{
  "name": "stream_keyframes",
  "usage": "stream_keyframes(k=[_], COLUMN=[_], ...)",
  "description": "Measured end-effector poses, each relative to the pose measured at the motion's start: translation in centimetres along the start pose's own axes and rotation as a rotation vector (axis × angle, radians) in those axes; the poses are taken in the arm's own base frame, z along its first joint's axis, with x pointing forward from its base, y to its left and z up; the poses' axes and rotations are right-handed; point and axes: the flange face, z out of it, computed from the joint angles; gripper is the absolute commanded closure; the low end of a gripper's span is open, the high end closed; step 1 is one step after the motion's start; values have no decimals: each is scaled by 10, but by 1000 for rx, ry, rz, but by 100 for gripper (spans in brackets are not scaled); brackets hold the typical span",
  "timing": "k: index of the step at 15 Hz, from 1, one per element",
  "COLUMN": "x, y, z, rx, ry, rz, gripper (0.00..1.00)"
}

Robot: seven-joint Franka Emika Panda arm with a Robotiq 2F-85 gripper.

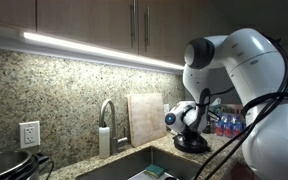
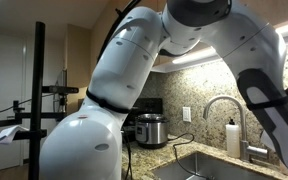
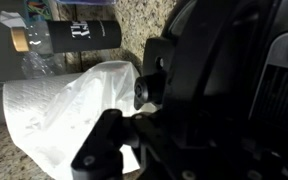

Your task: Pick up the cooker lid and put it on the cooker machine

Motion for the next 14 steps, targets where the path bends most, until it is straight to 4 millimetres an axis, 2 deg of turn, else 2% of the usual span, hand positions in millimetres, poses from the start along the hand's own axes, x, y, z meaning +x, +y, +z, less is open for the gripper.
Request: stream_keyframes(k=[4,6,9,14], x=[-7,-11,-17,-18], y=[-10,-8,4,38], z=[-33,-48,-71,-111], rx=[-86,-95,-64,5], ry=[-63,-93,-122,-152], rz=[45,71,129,163], gripper=[99,99,99,99])
